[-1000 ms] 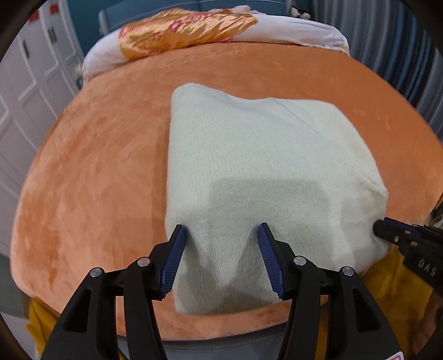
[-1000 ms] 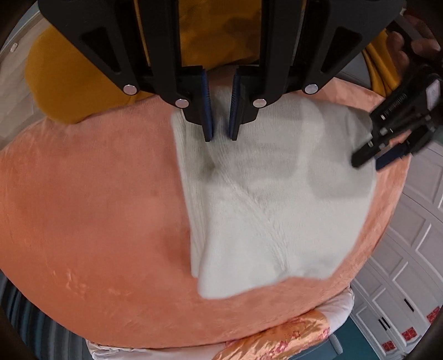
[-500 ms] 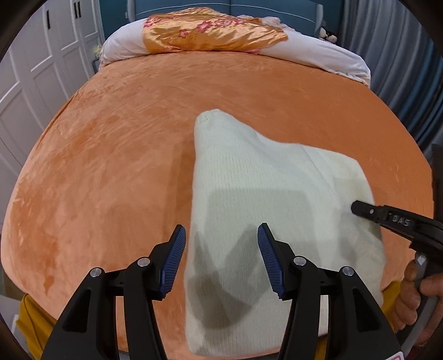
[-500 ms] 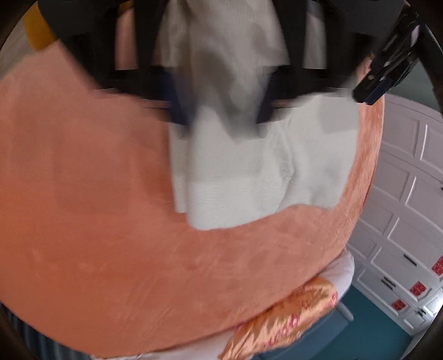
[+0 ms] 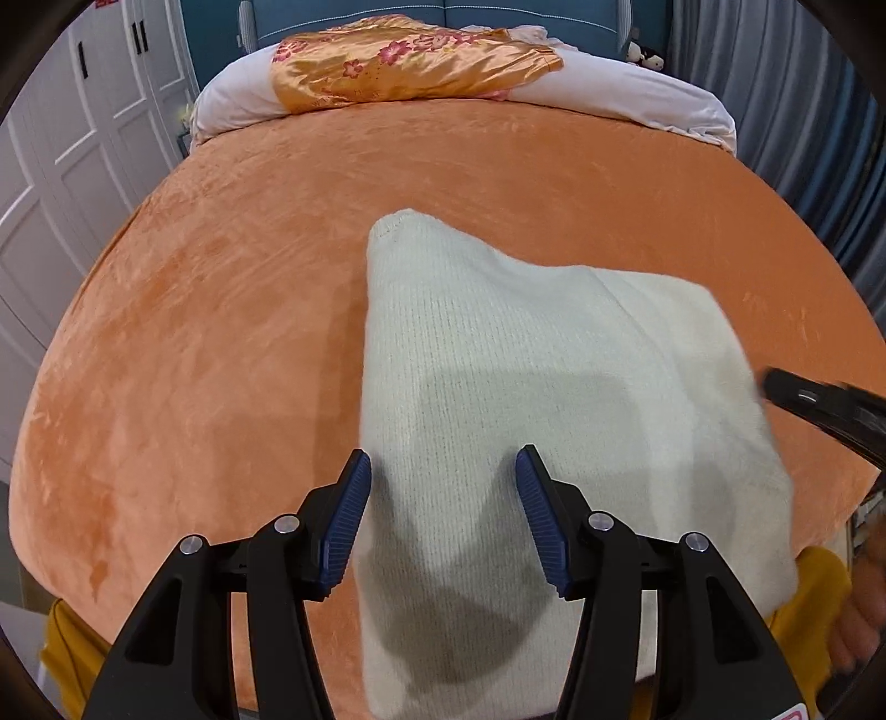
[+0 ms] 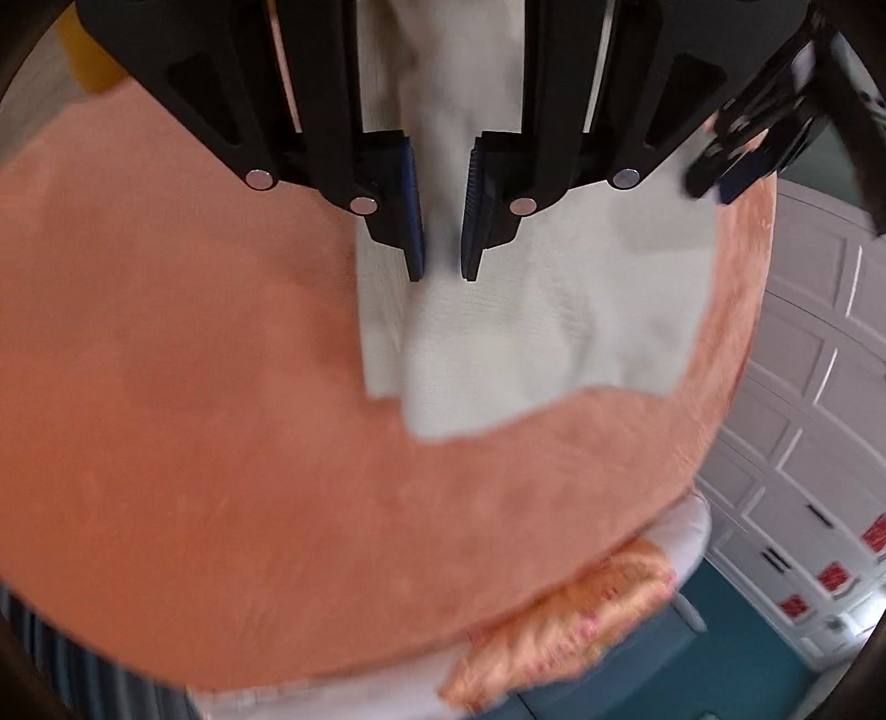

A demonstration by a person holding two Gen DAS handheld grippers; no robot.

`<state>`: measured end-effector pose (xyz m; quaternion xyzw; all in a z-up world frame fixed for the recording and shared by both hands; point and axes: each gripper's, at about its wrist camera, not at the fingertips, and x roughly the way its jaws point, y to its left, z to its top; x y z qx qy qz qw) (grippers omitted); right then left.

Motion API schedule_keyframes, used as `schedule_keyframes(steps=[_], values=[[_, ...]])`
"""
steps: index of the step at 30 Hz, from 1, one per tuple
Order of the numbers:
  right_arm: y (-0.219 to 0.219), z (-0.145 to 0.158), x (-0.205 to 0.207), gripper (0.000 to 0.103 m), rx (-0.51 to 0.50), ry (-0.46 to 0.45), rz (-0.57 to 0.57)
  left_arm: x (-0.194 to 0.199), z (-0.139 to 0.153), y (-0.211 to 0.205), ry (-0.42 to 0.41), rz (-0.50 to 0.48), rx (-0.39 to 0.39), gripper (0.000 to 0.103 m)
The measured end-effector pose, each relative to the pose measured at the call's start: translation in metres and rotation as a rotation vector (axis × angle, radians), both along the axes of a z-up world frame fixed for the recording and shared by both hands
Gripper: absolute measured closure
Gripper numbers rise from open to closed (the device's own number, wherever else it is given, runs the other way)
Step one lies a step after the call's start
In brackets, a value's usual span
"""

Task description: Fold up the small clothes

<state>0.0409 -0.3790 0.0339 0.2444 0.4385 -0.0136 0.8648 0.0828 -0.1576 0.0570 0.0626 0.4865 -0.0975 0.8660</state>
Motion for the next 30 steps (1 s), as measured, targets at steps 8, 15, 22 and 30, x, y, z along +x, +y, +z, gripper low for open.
schedule_keyframes(steps=[8,15,22,30], values=[[0.040,0.007,-0.071,0.090,-0.134,0.053,0.109,-0.029,0.002,-0.015,0.028,-0.071,0.037,0.039],[0.052,-0.045,-0.074,0.095,-0.193,0.185,0.125,-0.041,-0.013,-0.025,-0.010,-0.104,0.154,0.039],[0.053,-0.012,-0.078,0.091,-0.193,0.117,0.109,-0.041,-0.014,-0.025,-0.016,-0.098,0.160,0.038],[0.041,-0.033,-0.075,0.095,-0.126,0.176,0.100,-0.043,-0.015,-0.018,0.020,-0.094,0.140,0.038]])
